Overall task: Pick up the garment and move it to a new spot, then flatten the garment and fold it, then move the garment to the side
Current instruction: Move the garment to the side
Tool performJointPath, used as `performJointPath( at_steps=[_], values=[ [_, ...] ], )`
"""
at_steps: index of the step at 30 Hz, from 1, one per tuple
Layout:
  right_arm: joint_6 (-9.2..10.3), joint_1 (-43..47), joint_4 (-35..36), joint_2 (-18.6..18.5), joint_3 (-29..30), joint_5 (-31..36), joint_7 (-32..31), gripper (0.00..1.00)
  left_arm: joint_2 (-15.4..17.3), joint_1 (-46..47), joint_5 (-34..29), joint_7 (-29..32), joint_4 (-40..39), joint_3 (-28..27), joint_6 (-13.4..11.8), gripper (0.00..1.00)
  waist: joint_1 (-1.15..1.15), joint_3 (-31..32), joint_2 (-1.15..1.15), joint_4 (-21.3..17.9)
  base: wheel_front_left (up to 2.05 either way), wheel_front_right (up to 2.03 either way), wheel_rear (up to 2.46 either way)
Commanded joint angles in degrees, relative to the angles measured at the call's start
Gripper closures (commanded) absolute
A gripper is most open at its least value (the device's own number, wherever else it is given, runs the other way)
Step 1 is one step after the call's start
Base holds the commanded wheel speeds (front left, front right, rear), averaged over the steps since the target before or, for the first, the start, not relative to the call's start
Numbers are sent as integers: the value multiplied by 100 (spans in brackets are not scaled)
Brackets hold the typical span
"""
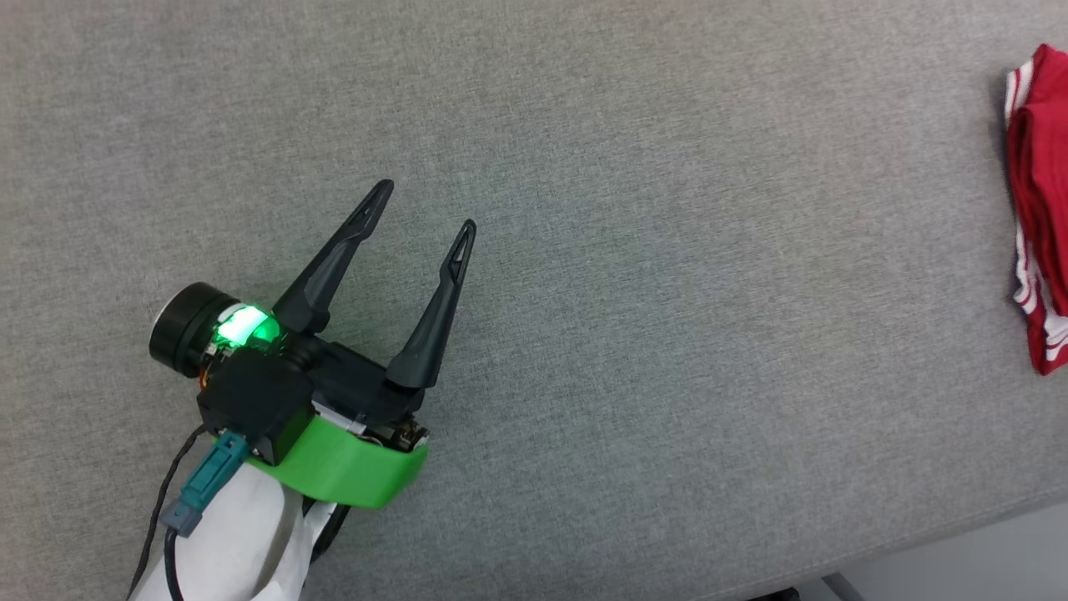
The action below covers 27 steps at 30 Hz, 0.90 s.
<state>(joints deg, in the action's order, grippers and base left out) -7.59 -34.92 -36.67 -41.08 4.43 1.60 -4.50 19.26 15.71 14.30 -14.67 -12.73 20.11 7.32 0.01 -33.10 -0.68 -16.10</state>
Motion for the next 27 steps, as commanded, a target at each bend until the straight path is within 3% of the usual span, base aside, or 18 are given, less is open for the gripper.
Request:
performJointPath(
  at_steps=[1,10,11,12,13,21,27],
  values=[
    [10,-160,-124,58,160,103,72,100,52,126,-42,-32,-68,-25,13,0,-1,-367,68,133,0,0,0],
    [10,-537,-741,331,847,681,357,100,126,215,-55,-14,-217,-69,-25,0,-1,-630,68,339,0,0,0],
    [10,-572,-790,360,905,739,394,70,122,222,-49,-15,-207,-69,-27,0,-1,-626,68,356,0,0,0],
    [10,-593,-830,382,948,787,422,27,115,228,-42,-16,-189,-65,-27,0,-1,-611,68,372,0,0,0],
    [10,-611,-878,400,995,856,446,0,101,233,-35,-18,-160,-61,-29,0,-1,-582,68,390,0,0,0],
    [10,-693,-1033,377,1090,1179,641,0,-151,210,59,-30,148,-37,-24,0,-1,-60,68,476,0,0,0],
    [10,-732,-802,269,999,1004,913,0,-420,38,134,-31,360,-179,-9,0,-1,617,68,568,0,0,0]
  ],
)
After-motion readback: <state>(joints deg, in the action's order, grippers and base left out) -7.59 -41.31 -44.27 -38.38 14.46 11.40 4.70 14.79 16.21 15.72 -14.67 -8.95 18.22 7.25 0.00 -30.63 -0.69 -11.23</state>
